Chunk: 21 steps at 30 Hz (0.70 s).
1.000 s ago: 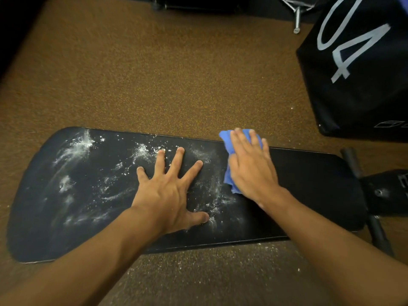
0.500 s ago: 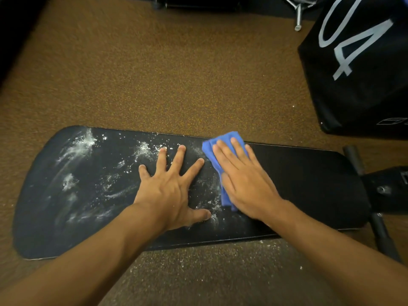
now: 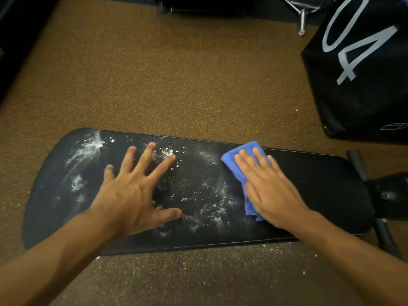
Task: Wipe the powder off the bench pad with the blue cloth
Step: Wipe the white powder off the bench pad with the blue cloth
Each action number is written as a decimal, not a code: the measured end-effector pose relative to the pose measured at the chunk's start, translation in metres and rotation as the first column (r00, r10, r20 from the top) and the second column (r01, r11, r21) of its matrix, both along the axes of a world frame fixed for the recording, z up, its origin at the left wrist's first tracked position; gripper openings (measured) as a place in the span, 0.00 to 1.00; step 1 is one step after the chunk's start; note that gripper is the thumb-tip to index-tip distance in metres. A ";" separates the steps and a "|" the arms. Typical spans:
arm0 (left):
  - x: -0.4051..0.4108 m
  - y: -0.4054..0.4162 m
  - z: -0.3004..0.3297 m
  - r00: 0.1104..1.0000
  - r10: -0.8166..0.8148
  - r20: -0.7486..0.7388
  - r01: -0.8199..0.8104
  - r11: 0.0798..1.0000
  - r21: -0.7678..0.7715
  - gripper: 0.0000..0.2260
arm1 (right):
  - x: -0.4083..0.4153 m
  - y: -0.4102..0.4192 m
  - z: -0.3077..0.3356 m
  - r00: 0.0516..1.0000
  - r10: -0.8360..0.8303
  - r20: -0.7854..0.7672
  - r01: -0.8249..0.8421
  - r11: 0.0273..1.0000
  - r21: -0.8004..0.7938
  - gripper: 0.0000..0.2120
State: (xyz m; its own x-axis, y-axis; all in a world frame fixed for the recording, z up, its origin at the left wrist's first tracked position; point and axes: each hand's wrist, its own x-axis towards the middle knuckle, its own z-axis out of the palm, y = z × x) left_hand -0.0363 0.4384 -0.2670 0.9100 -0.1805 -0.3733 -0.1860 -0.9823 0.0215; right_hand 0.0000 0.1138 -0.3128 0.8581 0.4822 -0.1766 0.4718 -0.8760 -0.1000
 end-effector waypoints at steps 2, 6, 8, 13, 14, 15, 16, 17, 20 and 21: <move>-0.002 0.024 0.003 1.000 0.032 0.001 -0.032 0.999 0.015 0.53 | 0.024 -0.004 -0.004 0.986 -0.163 0.020 0.164 0.986 -0.014 0.33; -0.011 0.059 -0.003 0.989 0.141 0.036 -0.140 0.990 -0.025 0.54 | 0.037 0.034 -0.008 0.924 -0.379 0.053 0.378 0.925 0.031 0.34; -0.014 0.066 -0.010 0.982 0.185 0.034 -0.182 0.981 -0.066 0.54 | 0.011 0.039 -0.006 0.961 -0.274 0.041 0.273 0.961 0.043 0.32; -0.015 0.069 -0.017 0.982 0.190 0.024 -0.187 0.979 -0.082 0.54 | 0.000 0.021 -0.004 0.993 -0.122 0.002 0.121 0.991 0.048 0.30; -0.015 0.069 -0.018 0.982 0.186 0.024 -0.183 0.980 -0.078 0.54 | 0.008 0.027 -0.005 0.983 -0.181 0.018 0.180 0.983 0.044 0.31; -0.014 0.070 -0.018 0.983 0.181 0.023 -0.179 0.981 -0.075 0.54 | 0.018 0.037 -0.008 0.968 -0.247 0.040 0.245 0.969 0.040 0.32; -0.014 0.070 -0.019 0.984 0.179 0.021 -0.177 0.982 -0.072 0.54 | 0.026 0.050 -0.009 0.954 -0.293 0.060 0.291 0.956 0.044 0.33; -0.014 0.070 -0.019 0.984 0.177 0.019 -0.175 0.982 -0.071 0.54 | 0.032 0.064 -0.009 0.949 -0.310 0.063 0.307 0.950 0.059 0.33; -0.015 0.069 -0.017 0.984 0.180 0.009 -0.179 0.981 -0.071 0.54 | 0.026 0.076 -0.006 0.989 -0.143 0.044 0.140 0.988 0.068 0.32; -0.014 0.068 -0.016 0.983 0.182 0.000 -0.182 0.981 -0.064 0.54 | 0.017 0.066 -0.004 0.998 -0.049 0.035 0.047 0.997 0.055 0.31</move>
State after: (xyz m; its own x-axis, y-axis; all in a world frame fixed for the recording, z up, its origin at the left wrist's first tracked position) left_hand -0.0507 0.5063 -0.2834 0.9318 -0.0346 -0.3613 -0.0044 -0.9965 0.0841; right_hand 0.0173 0.1797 -0.3171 0.8860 0.4479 -0.1200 0.4330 -0.8918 -0.1312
